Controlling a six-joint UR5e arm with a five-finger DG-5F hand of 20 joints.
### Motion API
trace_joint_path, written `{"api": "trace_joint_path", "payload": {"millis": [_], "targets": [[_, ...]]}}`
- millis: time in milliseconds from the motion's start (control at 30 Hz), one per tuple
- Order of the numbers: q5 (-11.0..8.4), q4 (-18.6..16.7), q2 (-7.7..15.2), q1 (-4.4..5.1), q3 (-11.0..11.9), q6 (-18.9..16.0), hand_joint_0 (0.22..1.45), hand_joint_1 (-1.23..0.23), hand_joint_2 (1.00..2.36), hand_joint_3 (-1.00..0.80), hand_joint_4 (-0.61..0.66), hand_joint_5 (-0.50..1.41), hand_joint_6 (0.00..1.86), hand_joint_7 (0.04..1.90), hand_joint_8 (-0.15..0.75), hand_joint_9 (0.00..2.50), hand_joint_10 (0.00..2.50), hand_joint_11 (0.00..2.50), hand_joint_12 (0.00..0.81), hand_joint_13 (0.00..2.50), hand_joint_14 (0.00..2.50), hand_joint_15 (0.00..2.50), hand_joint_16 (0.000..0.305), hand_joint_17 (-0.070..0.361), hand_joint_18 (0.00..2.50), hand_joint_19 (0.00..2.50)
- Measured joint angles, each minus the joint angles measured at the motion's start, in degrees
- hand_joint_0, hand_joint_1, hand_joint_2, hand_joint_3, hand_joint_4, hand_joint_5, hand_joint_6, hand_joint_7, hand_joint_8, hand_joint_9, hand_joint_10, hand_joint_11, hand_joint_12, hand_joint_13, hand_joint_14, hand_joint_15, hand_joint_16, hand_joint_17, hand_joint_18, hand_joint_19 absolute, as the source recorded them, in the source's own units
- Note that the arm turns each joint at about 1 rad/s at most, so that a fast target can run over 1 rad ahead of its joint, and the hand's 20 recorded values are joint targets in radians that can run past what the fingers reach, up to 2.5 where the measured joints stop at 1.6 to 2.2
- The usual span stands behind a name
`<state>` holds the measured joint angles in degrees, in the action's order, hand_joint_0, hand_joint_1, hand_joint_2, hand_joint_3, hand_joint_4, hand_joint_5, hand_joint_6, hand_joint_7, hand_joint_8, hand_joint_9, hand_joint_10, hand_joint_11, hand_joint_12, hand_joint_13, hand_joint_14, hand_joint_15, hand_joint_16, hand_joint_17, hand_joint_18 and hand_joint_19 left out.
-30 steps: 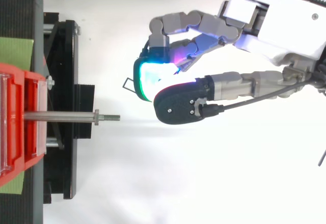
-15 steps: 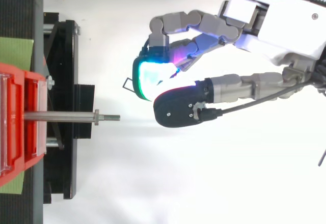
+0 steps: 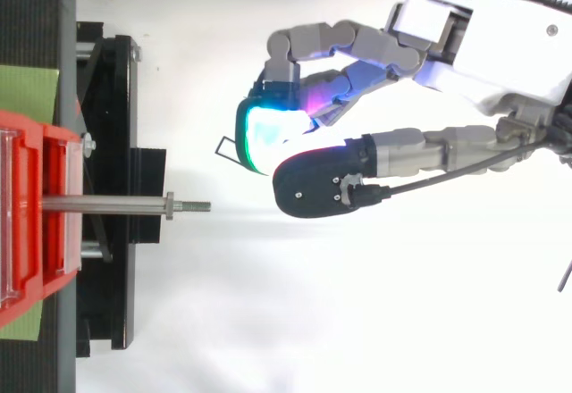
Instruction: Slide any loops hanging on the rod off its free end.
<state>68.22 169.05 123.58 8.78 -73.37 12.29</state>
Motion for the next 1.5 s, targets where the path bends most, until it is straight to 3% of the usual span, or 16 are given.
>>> {"api": "trace_joint_path", "payload": {"millis": [133, 267, 367, 567, 700, 900, 1067, 1300, 1500], "targets": [[0.20, 1.7, 0.0, -0.01, 0.0, -0.1, 0.69, -0.63, 1.03, -0.08, 0.15, -0.14, 0.60, 1.34, 0.269, 0.80, 0.01, 0.35, 0.314, 0.61, 0.00, 0.05, 0.045, 0.102, 0.69, 0.43], [0.38, 2.2, 0.0, 0.07, 0.0, -0.1, 0.68, -0.67, 1.03, -0.15, 0.17, -0.14, 0.62, 1.26, 0.266, 0.79, 0.01, 0.34, 0.314, 0.62, 0.00, 0.05, 0.046, 0.102, 0.70, 0.44], [0.41, 2.4, 0.0, 0.20, 0.0, -0.1, 0.67, -0.63, 1.02, -0.22, 0.20, -0.10, 0.50, 1.43, 0.264, 0.82, 0.01, 0.31, 0.310, 0.62, 0.00, 0.04, 0.045, 0.102, 0.70, 0.45], [0.43, 2.4, 0.0, 0.33, 0.0, -0.2, 0.69, -0.55, 1.02, -0.20, 0.20, -0.09, 0.50, 1.37, 0.266, 0.86, 0.01, 0.31, 0.310, 0.62, 0.00, 0.05, 0.045, 0.100, 0.69, 0.46], [0.43, 2.4, 0.0, 0.35, 0.0, -0.2, 0.72, -0.62, 1.02, -0.08, 0.03, -0.06, 0.50, 1.30, 0.153, 0.97, 0.01, 0.25, 0.287, 0.63, 0.00, 0.05, 0.043, 0.096, 0.67, 0.48], [0.47, 2.5, 0.0, 0.41, 0.0, -0.2, 0.71, -0.63, 1.02, -0.05, -0.02, -0.05, 0.50, 1.32, 0.128, 1.00, 0.01, 0.24, 0.285, 0.64, 0.00, 0.05, 0.042, 0.094, 0.68, 0.50], [0.61, 3.0, 0.0, 0.40, 0.0, -0.2, 0.63, -0.59, 1.02, -0.13, 0.05, -0.07, 0.50, 1.32, 0.207, 0.94, 0.01, 0.24, 0.310, 0.60, 0.00, 0.06, 0.047, 0.106, 0.69, 0.49], [1.18, 3.9, 0.0, 0.37, 0.0, -0.2, 0.60, -0.53, 1.02, -0.25, 0.06, -0.05, 0.50, 1.57, 0.231, 0.92, 0.01, 0.30, 0.310, 0.59, 0.00, 0.07, 0.046, 0.102, 0.66, 0.51], [1.37, 4.2, 0.0, 0.37, 0.0, -0.2, 0.60, -0.53, 1.02, -0.26, 0.07, -0.06, 0.55, 1.52, 0.239, 0.91, 0.01, 0.29, 0.312, 0.59, 0.00, 0.06, 0.046, 0.103, 0.67, 0.51]]}}
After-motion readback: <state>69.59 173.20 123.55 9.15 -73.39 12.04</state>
